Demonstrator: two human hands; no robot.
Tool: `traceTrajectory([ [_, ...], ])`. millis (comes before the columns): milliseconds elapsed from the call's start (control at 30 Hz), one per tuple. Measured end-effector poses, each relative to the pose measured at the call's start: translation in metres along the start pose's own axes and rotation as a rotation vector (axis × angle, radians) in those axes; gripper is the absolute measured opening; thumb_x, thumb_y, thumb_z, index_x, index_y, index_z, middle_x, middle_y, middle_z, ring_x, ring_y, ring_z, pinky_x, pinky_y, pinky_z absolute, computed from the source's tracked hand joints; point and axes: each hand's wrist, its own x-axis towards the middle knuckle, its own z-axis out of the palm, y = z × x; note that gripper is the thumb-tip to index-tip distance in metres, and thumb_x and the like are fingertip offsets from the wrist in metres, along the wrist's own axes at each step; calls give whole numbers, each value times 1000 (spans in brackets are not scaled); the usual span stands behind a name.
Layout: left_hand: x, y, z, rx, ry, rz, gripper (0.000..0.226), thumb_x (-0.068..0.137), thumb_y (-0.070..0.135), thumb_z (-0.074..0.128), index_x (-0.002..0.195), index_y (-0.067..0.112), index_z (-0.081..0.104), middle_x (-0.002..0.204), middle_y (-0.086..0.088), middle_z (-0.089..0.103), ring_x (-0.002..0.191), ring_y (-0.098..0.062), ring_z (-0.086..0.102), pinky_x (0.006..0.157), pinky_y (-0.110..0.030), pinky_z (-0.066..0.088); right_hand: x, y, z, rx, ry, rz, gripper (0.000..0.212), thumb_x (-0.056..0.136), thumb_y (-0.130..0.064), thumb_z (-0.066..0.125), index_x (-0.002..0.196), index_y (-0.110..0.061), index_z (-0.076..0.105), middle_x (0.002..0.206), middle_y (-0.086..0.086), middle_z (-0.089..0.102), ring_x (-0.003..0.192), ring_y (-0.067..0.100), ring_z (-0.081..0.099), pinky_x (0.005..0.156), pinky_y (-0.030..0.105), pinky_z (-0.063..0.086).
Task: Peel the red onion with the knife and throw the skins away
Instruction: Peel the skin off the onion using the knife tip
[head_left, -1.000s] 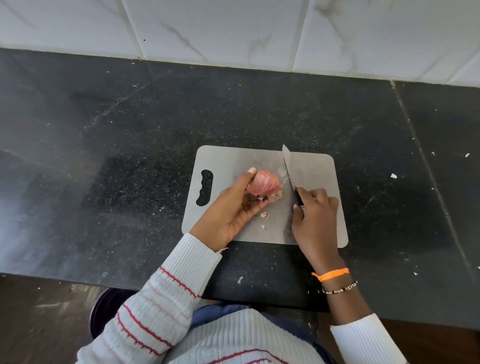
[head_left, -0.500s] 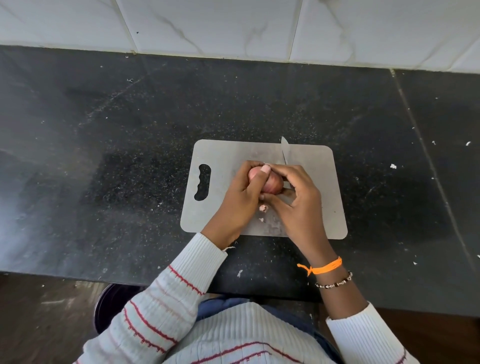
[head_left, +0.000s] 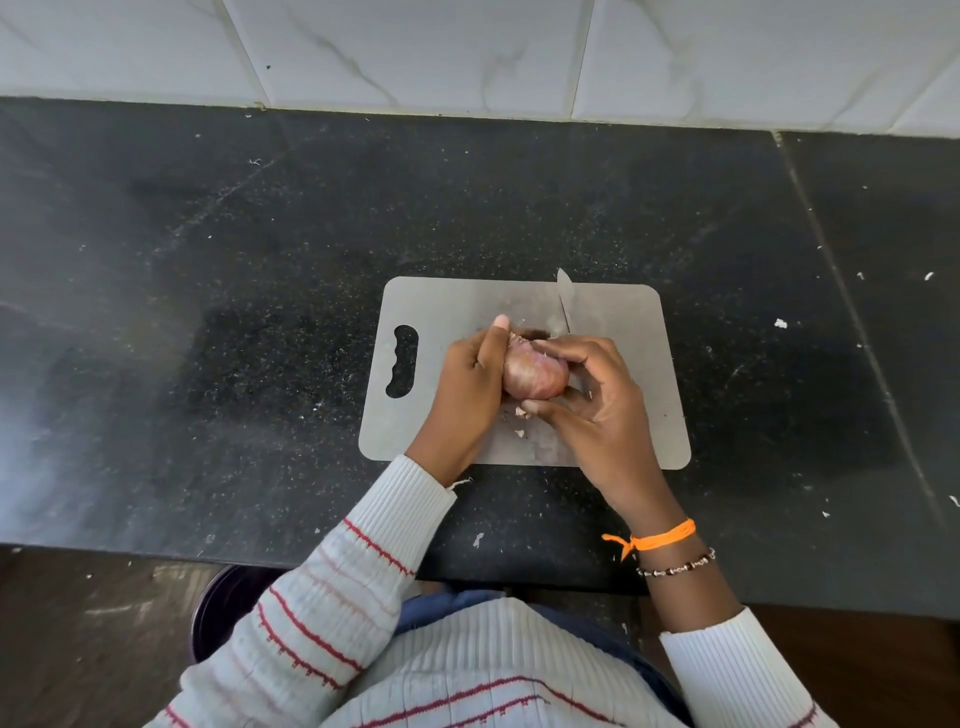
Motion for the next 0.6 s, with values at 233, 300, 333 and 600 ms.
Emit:
traceTrajectory([
  [233, 8, -11, -1, 200, 104, 78, 52, 95, 30, 47, 71, -16, 53, 56, -17, 54, 52, -30, 55, 61, -58, 52, -3, 3, -9, 347, -32, 215, 51, 72, -1, 69, 118, -16, 51, 119, 3, 58, 113, 22, 57, 96, 35, 49],
  [300, 10, -14, -2, 268, 132, 108, 50, 94, 28, 49, 61, -9, 54, 51, -9, 53, 52, -23, 52, 58, -48, 53, -2, 4, -9, 378, -64, 268, 56, 69, -7, 75, 118, -17, 51, 120, 5, 57, 112, 22, 58, 93, 33, 50],
  [333, 10, -14, -2, 315, 145, 122, 49, 94, 26, 50, 54, -2, 54, 45, 2, 52, 49, -13, 49, 53, -36, 50, -2, 4, -8, 369, -75, 282, 56, 69, -12, 78, 119, -18, 52, 122, 7, 57, 112, 23, 58, 93, 33, 50],
  [600, 17, -20, -9, 377, 170, 148, 37, 93, 27, 52, 70, 4, 69, 66, -14, 69, 64, -31, 65, 66, -47, 55, 3, 3, -4, 585, 103, 452, 53, 79, -41, 57, 122, -11, 51, 122, 14, 58, 106, 22, 61, 80, 26, 55],
])
